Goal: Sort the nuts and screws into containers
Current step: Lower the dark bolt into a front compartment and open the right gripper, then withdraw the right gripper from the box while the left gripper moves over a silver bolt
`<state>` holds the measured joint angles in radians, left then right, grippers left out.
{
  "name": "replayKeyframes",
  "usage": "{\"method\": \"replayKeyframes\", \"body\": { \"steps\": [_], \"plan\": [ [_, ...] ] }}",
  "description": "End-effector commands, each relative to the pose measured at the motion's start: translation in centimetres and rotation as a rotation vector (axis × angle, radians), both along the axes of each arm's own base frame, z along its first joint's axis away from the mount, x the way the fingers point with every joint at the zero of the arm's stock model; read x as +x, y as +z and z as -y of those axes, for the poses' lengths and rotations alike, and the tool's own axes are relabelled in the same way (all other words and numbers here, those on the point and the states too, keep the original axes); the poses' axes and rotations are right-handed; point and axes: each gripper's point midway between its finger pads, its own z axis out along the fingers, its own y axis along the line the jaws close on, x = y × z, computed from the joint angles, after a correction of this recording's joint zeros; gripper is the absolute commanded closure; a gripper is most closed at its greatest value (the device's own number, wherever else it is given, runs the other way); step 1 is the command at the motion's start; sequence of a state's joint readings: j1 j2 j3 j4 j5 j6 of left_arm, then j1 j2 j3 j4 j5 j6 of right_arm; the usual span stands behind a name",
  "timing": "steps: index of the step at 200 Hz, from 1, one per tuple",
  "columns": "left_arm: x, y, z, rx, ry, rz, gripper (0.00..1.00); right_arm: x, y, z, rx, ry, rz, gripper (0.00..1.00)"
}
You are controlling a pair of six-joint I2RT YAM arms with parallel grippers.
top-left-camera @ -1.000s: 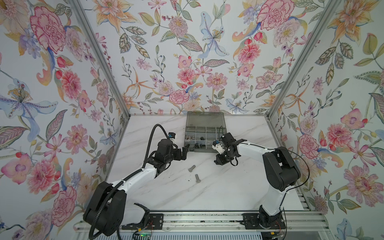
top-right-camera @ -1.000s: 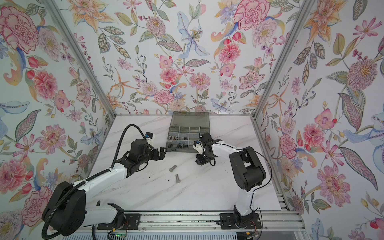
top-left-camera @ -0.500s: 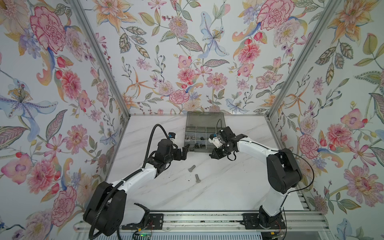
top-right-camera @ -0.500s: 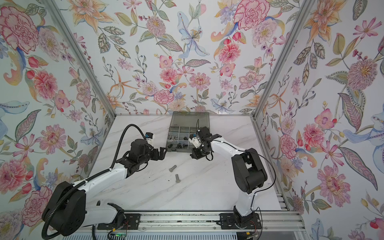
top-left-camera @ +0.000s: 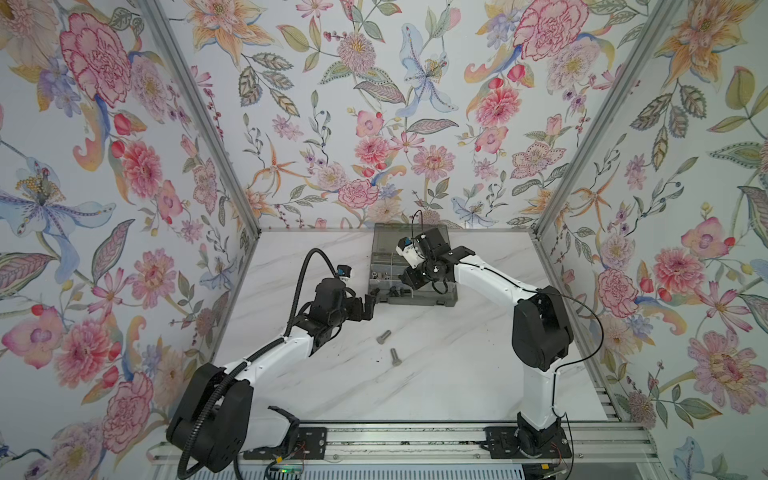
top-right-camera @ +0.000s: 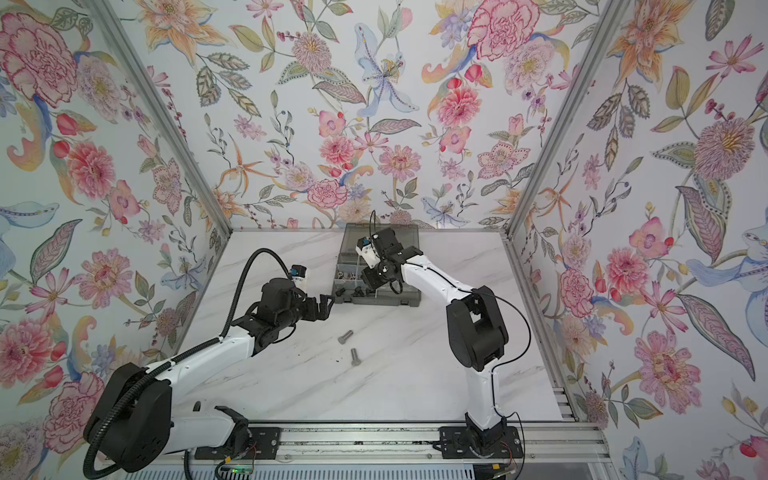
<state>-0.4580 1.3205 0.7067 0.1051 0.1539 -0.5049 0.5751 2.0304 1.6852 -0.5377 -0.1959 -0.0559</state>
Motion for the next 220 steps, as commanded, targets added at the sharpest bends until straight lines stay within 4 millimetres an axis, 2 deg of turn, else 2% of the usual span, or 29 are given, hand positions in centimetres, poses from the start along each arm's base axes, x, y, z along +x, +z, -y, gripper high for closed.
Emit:
{"method": "replayKeyframes", "body": {
  "steps": [1, 47, 90, 135, 186, 220],
  "plan": [
    [-0.5, -0.8, -0.3, 0.006, -0.008, -0.024, 0.01, 0.9, -0.5, -0.3, -0.038, -0.012, 0.018, 0.92],
    [-0.6, -0.9, -0.3, 0.004, -0.014, -0.03, 0.01, 1.3, -2.6, -0.6, -0.07, -0.013, 0.0, 0.89],
    [-0.6, -1.1, -0.5, 0.004, 0.0, -0.038, 0.0, 1.4, -3.4, -0.3, -0.1, -0.018, 0.0, 0.84],
    [-0.7, -1.3, -0.5, 0.008, 0.003, -0.047, 0.0, 1.5, -3.6, -0.4, -0.106, -0.019, 0.003, 0.78],
    [-0.9, -1.8, -0.2, 0.004, -0.01, -0.066, 0.01, 1.5, -3.3, -0.6, -0.111, -0.015, 0.017, 0.61],
    [-1.3, -2.5, 0.0, 0.017, -0.018, -0.083, 0.01, 1.3, -2.7, -0.3, -0.111, -0.019, 0.025, 0.58]
  ]
}}
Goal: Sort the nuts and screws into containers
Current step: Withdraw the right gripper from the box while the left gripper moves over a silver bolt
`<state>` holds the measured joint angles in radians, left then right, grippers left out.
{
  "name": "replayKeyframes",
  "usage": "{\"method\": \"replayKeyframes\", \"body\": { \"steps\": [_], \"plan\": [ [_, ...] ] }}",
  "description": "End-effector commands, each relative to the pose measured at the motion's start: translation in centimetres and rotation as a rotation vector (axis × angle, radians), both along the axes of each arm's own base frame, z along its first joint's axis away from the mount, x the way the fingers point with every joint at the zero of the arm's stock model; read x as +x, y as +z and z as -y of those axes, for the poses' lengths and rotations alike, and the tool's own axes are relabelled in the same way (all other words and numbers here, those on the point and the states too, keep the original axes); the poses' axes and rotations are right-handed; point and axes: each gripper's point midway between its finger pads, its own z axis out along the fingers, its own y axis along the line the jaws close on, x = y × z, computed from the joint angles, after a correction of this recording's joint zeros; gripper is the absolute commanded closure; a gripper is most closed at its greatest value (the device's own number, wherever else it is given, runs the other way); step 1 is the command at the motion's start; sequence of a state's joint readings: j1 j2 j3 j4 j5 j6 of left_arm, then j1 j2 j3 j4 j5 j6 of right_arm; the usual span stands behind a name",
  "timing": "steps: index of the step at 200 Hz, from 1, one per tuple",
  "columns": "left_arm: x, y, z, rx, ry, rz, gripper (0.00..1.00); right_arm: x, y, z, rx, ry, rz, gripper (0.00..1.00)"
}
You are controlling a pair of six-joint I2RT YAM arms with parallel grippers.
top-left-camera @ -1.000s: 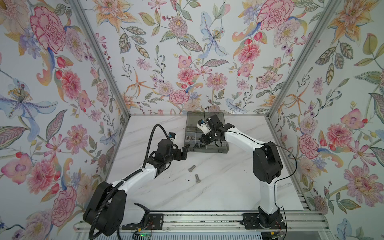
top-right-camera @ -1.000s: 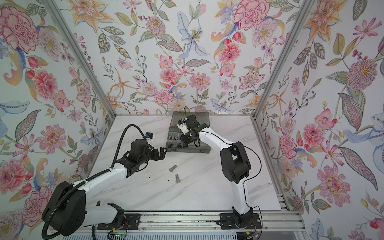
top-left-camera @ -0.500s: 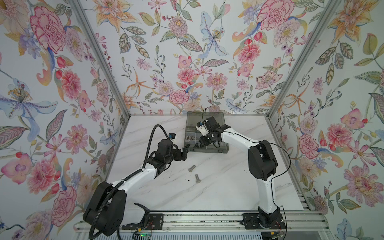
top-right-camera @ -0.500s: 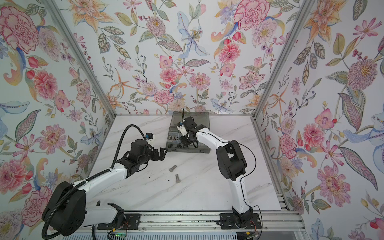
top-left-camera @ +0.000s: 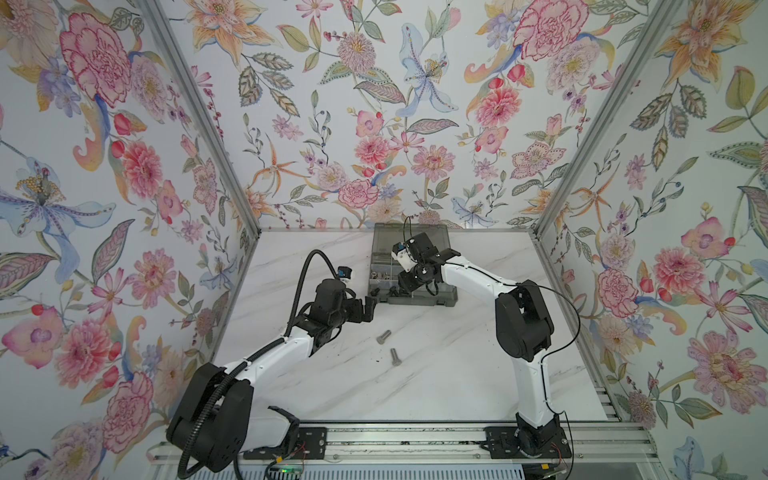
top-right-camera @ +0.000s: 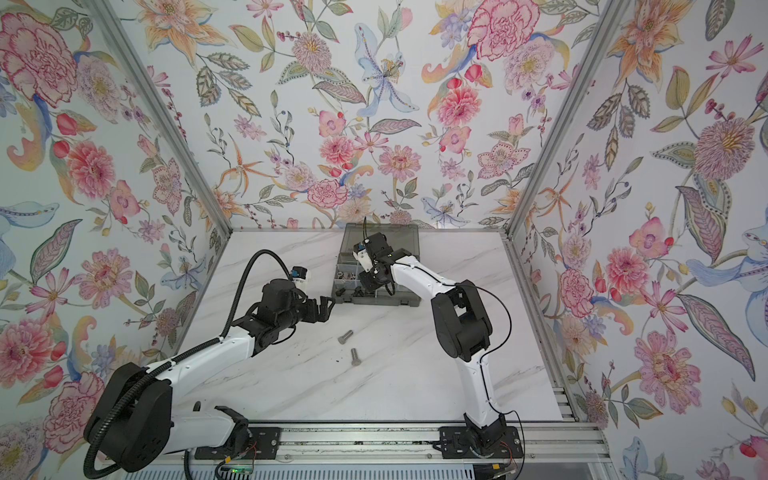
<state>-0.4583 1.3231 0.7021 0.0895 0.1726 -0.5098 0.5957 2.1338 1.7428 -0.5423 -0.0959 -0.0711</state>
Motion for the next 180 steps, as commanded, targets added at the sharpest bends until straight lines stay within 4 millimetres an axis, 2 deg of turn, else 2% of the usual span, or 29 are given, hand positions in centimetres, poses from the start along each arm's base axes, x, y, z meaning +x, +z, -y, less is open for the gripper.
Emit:
{"method": "replayKeyframes", "body": {
  "steps": [1, 59, 130, 180],
  "plan": [
    [-0.9, -2.0, -0.1, 0.02, -0.006, -0.056, 0.01, -0.1, 0.7, -0.1, -0.008, 0.003, 0.014, 0.58],
    [-2.3, -3.3, 1.1, 0.059, -0.041, -0.079, 0.01, -2.0, 3.1, 1.5, 0.038, -0.028, 0.004, 0.55],
    [-3.2, -5.1, 1.3, 0.122, -0.038, -0.118, 0.01, -5.2, 5.7, 3.9, 0.097, -0.06, -0.006, 0.53],
    [-3.6, -5.9, 1.7, 0.157, -0.045, -0.137, 0.01, -7.3, 6.3, 5.8, 0.14, -0.104, -0.011, 0.51]
  ]
}}
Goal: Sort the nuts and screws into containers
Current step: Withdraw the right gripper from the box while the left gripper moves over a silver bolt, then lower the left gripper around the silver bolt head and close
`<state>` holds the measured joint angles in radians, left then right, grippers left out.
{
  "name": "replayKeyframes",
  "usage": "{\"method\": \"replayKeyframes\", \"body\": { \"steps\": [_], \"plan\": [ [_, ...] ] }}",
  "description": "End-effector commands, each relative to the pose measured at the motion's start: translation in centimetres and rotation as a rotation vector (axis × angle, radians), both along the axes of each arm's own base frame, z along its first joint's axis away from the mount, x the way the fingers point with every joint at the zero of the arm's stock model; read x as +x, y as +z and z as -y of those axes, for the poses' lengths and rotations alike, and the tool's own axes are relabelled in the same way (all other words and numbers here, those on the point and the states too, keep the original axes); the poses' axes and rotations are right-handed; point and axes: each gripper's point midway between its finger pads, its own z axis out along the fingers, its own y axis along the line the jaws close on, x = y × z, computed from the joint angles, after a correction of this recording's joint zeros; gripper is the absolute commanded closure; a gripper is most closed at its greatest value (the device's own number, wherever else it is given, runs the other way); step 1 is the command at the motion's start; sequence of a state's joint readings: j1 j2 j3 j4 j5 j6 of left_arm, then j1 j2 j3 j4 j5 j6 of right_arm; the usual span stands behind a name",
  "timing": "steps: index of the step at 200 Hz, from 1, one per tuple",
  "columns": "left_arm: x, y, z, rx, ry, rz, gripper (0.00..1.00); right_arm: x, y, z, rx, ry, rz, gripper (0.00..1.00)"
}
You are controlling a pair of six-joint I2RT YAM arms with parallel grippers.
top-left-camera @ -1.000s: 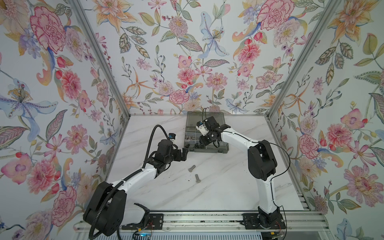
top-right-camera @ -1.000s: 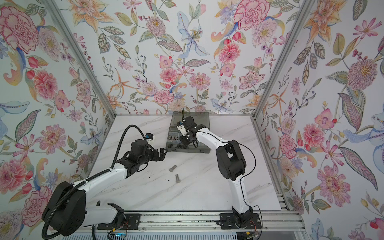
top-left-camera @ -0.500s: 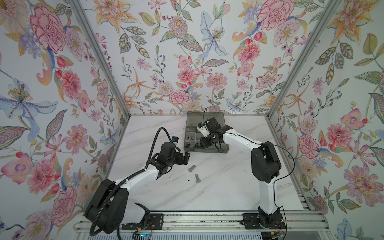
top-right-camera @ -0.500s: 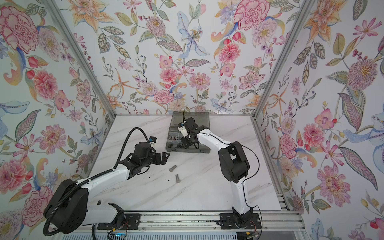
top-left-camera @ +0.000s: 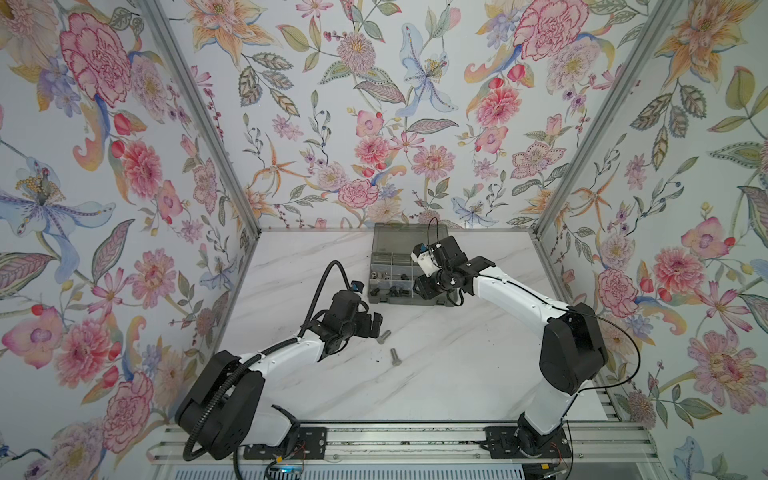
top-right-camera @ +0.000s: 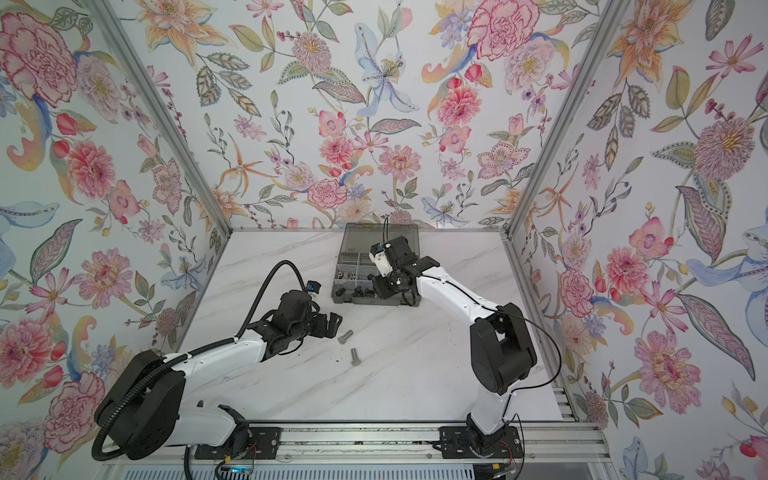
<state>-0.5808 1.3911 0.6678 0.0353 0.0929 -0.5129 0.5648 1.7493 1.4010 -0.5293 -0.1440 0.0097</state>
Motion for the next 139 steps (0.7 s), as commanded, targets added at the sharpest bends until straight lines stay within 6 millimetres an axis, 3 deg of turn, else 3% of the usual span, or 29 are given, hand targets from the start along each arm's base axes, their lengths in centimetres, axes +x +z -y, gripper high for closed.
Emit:
{"method": "replayKeyframes", "body": {
  "steps": [1, 74, 139],
  "plan": [
    [-0.4, -1.0, -0.3, 0.04, 0.012, -0.025, 0.0, -0.9, 0.7, 0.8, 0.046, -0.034, -0.003, 0.51],
    [-1.4, -2.4, 1.4, 0.12, -0.065, -0.04, 0.01, -3.8, -1.0, 3.8, 0.091, -0.109, -0.039, 0.5],
    [-2.3, -3.7, 2.6, 0.19, -0.099, -0.063, 0.01, -4.1, -1.4, 5.4, 0.094, -0.153, -0.036, 0.5]
  ]
}}
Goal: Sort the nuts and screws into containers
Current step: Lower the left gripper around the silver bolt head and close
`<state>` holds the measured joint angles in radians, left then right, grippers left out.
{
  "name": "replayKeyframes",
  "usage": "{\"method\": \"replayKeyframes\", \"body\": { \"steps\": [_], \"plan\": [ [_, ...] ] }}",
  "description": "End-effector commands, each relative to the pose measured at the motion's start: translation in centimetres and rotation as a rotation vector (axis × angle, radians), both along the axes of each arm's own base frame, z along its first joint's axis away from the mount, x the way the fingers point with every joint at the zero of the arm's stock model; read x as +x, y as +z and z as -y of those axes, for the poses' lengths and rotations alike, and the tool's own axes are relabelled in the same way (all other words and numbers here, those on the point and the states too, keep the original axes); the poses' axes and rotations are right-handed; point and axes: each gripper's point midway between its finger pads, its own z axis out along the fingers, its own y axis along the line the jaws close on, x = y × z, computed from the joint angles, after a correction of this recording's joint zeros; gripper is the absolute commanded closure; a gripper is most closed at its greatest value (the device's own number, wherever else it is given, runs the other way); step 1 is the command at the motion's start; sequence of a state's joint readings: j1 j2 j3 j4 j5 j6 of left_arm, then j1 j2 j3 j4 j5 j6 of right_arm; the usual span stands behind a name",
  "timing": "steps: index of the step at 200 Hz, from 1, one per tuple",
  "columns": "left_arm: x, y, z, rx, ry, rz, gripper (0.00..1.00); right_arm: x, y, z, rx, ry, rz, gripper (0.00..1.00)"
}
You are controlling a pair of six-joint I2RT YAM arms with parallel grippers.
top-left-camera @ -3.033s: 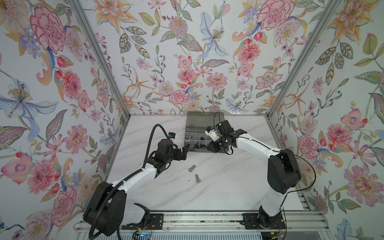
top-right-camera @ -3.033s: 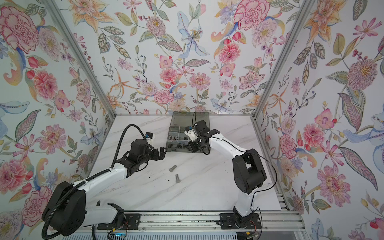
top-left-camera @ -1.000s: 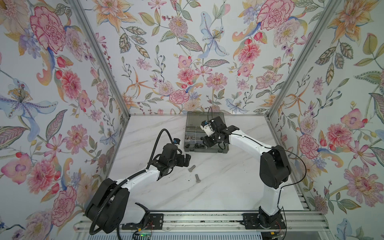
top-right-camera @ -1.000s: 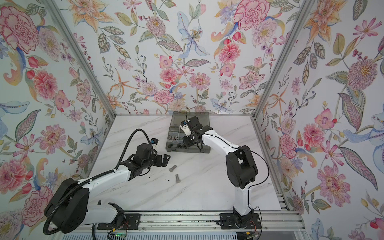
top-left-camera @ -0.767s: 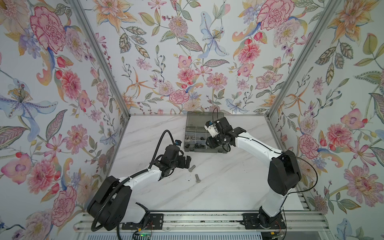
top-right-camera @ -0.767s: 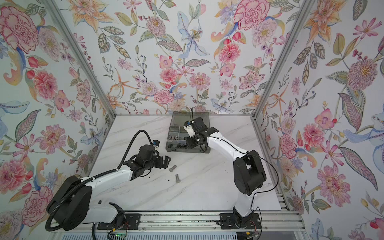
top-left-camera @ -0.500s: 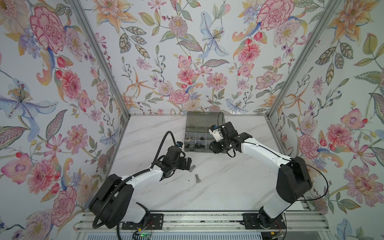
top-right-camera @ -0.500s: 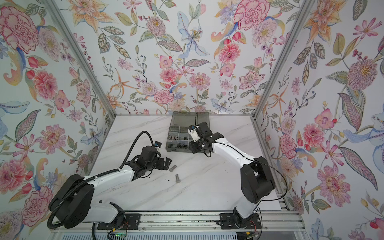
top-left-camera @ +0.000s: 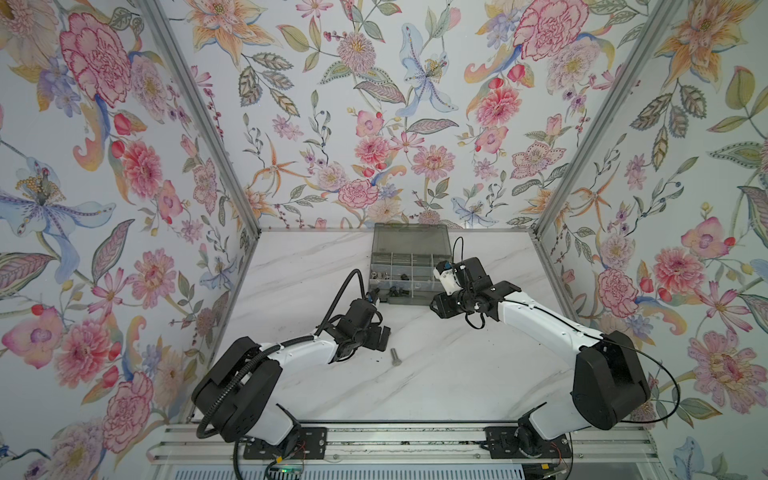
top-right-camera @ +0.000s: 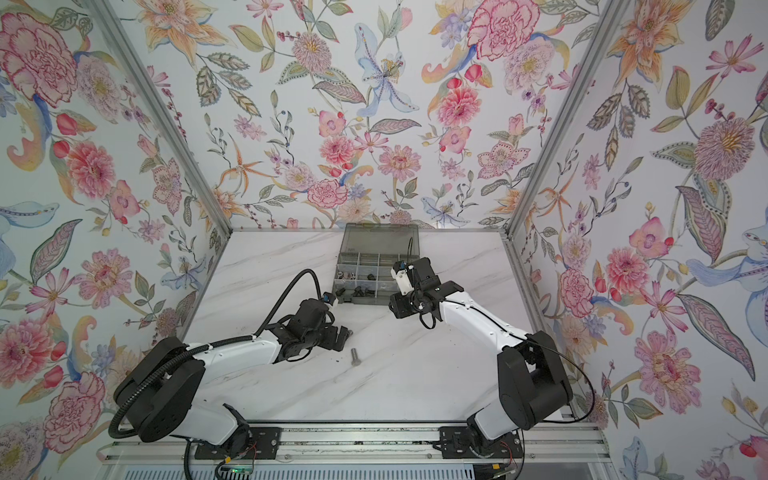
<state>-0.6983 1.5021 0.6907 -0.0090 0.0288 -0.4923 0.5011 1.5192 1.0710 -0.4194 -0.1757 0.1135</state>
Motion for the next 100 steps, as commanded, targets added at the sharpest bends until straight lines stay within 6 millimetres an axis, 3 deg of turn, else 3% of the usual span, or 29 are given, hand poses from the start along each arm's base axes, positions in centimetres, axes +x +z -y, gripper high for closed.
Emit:
{"method": "replayKeyframes", "body": {
  "steps": [1, 46, 100],
  "plan": [
    [0.15, -0.03, 0.38, 0.062, -0.012, 0.009, 0.01, 0.1, 0.46, 0.49, 0.023, -0.026, 0.013, 0.5],
    [0.05, -0.38, 0.68, 0.092, -0.015, 0.008, 0.01, 0.13, 0.1, 0.96, 0.022, -0.042, 0.003, 0.5],
    [-0.38, -0.74, 0.49, 0.099, -0.01, -0.01, 0.16, 0.04, -0.32, 1.21, 0.021, -0.054, -0.01, 0.5]
  ]
}}
